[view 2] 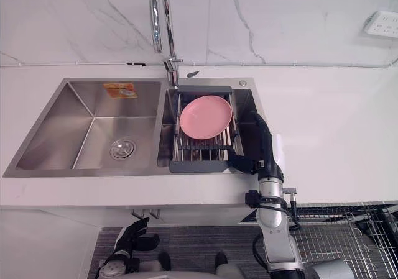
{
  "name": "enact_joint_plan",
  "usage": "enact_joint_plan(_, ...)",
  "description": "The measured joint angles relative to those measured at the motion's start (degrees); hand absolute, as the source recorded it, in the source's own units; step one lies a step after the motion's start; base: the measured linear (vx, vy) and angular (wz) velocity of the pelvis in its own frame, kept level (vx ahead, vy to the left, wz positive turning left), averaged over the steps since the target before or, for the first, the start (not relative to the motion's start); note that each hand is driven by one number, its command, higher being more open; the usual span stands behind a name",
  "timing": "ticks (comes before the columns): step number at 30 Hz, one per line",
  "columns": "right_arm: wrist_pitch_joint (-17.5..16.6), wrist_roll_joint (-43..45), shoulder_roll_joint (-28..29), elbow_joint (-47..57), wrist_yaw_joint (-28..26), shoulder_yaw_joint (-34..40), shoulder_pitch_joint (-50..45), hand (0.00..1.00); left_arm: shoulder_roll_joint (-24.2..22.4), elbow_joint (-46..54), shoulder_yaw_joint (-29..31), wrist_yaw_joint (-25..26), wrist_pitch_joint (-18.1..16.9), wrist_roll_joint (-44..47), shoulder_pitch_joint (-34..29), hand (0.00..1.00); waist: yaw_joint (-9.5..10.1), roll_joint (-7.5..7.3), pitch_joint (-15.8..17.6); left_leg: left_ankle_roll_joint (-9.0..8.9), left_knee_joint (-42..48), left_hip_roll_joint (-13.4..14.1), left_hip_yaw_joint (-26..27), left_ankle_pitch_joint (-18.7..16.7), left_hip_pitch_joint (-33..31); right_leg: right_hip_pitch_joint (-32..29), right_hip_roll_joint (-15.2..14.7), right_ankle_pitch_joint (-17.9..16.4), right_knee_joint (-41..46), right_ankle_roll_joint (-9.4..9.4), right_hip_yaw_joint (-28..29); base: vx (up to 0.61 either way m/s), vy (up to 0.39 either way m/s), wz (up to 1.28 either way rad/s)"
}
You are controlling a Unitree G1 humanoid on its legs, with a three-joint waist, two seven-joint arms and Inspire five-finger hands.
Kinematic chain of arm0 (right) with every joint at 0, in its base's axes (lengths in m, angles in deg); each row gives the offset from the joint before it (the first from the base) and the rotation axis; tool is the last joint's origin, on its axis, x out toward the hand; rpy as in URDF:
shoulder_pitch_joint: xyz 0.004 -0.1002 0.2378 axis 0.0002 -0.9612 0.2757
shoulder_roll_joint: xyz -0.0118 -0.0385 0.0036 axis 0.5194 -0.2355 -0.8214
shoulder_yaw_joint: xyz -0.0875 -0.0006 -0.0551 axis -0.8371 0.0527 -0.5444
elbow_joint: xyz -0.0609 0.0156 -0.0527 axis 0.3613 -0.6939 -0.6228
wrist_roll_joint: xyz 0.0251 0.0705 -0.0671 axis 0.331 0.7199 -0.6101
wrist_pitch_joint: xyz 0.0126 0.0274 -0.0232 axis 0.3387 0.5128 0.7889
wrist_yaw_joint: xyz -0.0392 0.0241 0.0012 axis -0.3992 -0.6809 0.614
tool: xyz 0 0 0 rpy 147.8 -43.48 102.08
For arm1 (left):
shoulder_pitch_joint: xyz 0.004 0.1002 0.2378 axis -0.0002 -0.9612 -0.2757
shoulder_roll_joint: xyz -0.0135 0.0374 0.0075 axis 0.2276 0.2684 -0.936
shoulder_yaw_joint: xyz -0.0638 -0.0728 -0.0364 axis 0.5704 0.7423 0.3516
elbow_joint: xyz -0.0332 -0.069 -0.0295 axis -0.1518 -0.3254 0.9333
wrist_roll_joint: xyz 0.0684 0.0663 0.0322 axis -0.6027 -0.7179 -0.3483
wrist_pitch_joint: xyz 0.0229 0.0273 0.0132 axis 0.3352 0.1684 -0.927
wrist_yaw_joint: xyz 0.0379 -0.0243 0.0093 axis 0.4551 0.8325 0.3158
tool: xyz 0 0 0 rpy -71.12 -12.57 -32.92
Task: Walk over to the sink, pick up the cup, carry it to the dishwasher, place the cup inside the dishwasher, then close the dishwasher door
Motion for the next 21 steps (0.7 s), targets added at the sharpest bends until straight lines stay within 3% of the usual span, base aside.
enact_joint_plan(4,0.3,0.2,0.2,-2.7,0.0,0.2,-0.1,0.90,-0.5,-2.0,1.9,0.0,0.0,0.0,0.1,0.90,-0.01,-0.22,-1.5,0.07,-2.1,-0.3,0.0,1.0,1.1,0.3,-0.1,0.0,-0.3,0.00,0.0,0.00,0.000,0.00)
enact_joint_plan(15,1.9,-0.1,1.3,-3.9,0.2,3.5,0.1,0.90,-1.4,-3.8,4.8,0.0,0.1,0.1,0.3,0.90,0.24,-0.62,-1.9,0.14,-8.7,-1.6,-3.1,4.4,4.1,1.7,-0.7,0.0,-1.0,0.07,-2.2,-0.02,-0.008,0.10)
enact_joint_plan(21,1.9,-3.0,-2.4,-3.9,0.2,3.3,0.4,0.90,-1.2,-4.2,5.2,-0.1,0.1,0.1,0.3,0.90,0.34,-1.02,-2.2,0.22,-9.6,-1.8,-3.3,4.6,4.2,1.5,-0.9,-0.1,-1.1,0.21,-2.4,0.00,-0.002,0.01)
